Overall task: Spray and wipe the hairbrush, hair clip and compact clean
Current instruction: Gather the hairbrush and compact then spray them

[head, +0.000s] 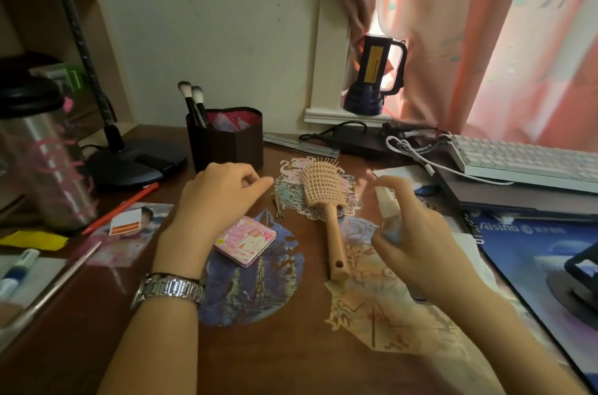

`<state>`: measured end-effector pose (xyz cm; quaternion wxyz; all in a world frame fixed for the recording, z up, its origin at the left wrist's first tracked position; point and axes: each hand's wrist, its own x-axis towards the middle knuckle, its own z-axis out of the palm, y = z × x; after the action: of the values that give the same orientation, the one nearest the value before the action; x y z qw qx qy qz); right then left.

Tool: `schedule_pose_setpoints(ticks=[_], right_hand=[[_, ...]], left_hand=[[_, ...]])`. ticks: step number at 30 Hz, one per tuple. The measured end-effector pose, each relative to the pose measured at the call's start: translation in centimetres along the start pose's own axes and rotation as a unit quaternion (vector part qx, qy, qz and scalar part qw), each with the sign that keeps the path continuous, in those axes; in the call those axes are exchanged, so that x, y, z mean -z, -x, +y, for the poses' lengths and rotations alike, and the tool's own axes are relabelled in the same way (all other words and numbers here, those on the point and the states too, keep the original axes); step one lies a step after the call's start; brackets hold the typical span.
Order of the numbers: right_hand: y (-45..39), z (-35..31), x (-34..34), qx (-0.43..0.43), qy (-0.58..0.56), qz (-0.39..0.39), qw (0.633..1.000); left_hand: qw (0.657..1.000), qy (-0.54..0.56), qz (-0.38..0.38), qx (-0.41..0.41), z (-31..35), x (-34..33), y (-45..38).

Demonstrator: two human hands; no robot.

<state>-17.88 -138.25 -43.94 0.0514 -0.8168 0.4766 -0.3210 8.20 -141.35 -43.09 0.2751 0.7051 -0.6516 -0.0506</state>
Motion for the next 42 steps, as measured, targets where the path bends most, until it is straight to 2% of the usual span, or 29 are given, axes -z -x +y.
schedule_pose_setpoints(ticks=[3,11,16,20,27,36,42], right_hand=[[0.1,-0.1,-0.3,-0.015,0.018,-0.039,0.999],[0.7,0.0,-1.5,-0.012,0.051,-0.08,0.995],[0.4,-0.6,-1.1,-0.026,0.036,-0.056,0.997],[-1.1,-2.6,-0.5,0.01,0.022,-0.028,0.999],[-4.2,-5.7,-3.0,0.012,0.036,-0.092,0.995],[-5.3,-5.7,-5.5,0.015,0.047,-0.076,0.996],[-5.8,-5.6,-4.2,0.036,0.034,-0.062,0.997]], left_hand=[[1.0,0.004,0.007,0.014,-0.6,0.4,0.1],[0.999,0.025,0.009,0.039,-1.7,0.4,0.1],[0.998,0.04,0.017,0.056,-2.3,0.5,0.1],[0.997,0.049,0.022,0.057,-2.4,0.7,0.1],[0.996,0.056,0.031,0.065,-2.5,1.0,0.2],[0.996,0.056,0.047,0.05,-2.2,1.3,0.4],[0.997,0.052,0.038,0.047,-2.1,1.1,0.4]])
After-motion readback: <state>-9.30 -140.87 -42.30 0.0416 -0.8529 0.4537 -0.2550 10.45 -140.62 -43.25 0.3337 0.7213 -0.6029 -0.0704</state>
